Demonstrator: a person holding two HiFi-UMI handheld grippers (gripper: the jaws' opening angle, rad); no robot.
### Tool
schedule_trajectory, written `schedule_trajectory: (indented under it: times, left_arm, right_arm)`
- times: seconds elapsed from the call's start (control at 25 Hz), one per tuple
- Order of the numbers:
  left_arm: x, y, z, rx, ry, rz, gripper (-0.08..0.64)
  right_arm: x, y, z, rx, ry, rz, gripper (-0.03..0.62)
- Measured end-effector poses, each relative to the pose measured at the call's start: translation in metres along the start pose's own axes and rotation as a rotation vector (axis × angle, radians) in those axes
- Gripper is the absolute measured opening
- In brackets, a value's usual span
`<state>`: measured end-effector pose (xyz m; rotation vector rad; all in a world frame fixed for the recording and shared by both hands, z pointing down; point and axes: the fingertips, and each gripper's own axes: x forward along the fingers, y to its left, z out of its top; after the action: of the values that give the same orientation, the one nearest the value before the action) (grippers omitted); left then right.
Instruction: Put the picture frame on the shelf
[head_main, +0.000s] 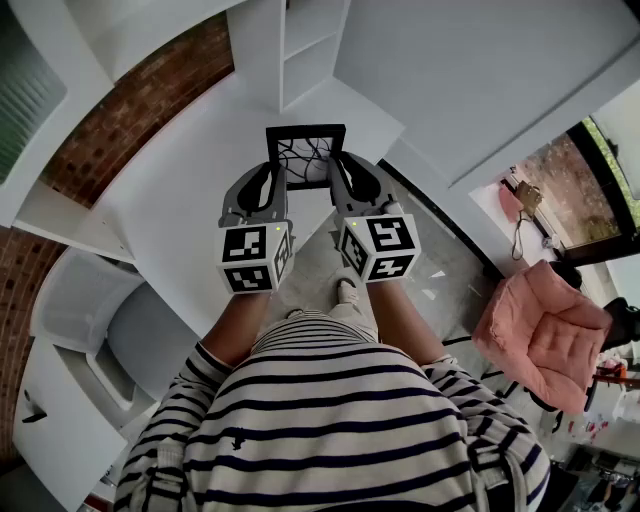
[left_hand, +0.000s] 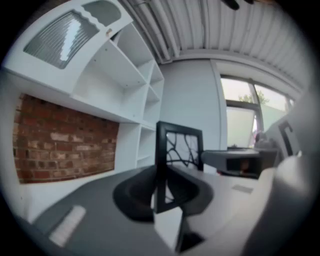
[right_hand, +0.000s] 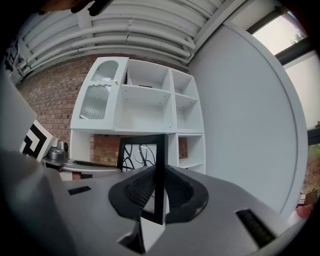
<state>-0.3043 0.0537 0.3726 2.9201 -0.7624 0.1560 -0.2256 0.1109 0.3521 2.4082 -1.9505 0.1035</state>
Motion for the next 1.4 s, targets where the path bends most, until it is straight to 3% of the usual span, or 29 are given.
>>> schedule_trajectory:
  times: [0.52, 0.92, 1.4]
  left_arm:
    - [0.001, 0.0, -0.001, -0.007, -0.001, 0.001, 0.069]
    - [0.0, -0.001, 0.0, -0.004, -0.006, 0.008, 0.069]
    - [0.014, -0.03, 0.0, 0.01, 0.002, 0.0, 0.069]
  right_arm:
    - [0.001, -0.001, -0.002, 0.005, -0.002, -0.004, 0.049]
    - [0.0, 0.003, 0.0, 0.018, -0.016, 0.042, 0.058]
    - [-0.012, -0.03, -0.003, -0.01, -0.003, 0.012, 0.058]
